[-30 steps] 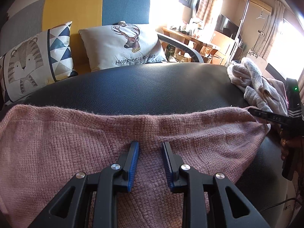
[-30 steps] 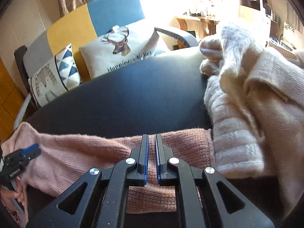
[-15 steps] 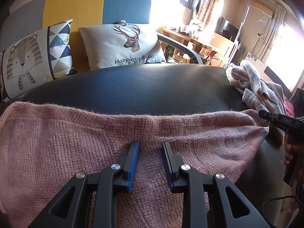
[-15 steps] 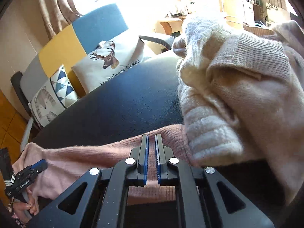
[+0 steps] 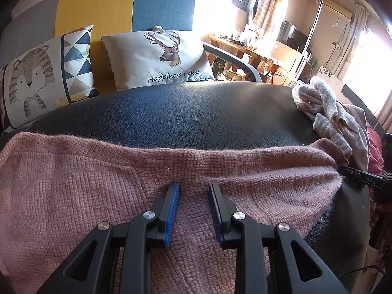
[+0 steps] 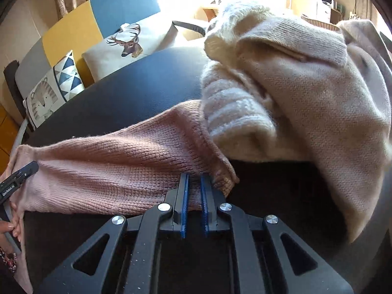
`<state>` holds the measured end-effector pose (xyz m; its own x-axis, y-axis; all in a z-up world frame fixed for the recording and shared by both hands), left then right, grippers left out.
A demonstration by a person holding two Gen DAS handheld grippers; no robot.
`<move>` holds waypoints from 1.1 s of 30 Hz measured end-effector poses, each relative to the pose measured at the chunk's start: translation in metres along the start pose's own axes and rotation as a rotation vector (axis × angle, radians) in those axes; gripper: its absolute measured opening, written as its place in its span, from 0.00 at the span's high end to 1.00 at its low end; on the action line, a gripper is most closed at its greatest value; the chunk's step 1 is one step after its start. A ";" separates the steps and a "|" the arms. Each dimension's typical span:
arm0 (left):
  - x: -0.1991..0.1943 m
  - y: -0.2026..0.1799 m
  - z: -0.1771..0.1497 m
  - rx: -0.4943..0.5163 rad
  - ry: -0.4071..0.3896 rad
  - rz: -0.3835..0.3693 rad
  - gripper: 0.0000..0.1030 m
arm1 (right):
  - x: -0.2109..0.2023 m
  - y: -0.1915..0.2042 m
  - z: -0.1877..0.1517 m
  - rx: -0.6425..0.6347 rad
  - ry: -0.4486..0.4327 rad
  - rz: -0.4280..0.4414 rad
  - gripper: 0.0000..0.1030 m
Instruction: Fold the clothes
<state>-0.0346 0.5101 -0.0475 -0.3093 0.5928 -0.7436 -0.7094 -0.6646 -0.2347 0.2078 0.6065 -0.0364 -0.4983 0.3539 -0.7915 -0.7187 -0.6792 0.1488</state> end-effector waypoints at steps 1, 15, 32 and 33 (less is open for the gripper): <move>0.000 0.000 0.000 0.001 0.000 0.001 0.74 | -0.005 0.008 0.005 -0.012 -0.028 0.017 0.88; 0.000 0.001 0.001 -0.022 -0.004 -0.022 0.74 | -0.003 0.092 0.038 -0.055 -0.098 0.084 0.73; -0.077 0.064 -0.025 -0.098 0.023 -0.005 0.74 | 0.022 0.178 -0.014 -0.289 -0.015 0.026 0.72; -0.084 0.074 -0.035 -0.104 0.035 0.006 0.74 | 0.022 0.178 -0.014 -0.289 -0.016 0.026 0.72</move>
<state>-0.0386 0.3955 -0.0247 -0.2900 0.5737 -0.7660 -0.6373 -0.7129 -0.2927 0.0756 0.4838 -0.0358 -0.5240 0.3424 -0.7799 -0.5385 -0.8426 -0.0081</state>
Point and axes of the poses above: each gripper's, at about its wrist camera, not at the fingertips, and x roughly the way its jaws point, y to its left, z to its top, the point moved 10 cm from there along x, roughly the way its jaws point, and after that the axes turned 3 degrees about -x, right-handed, at the moved point
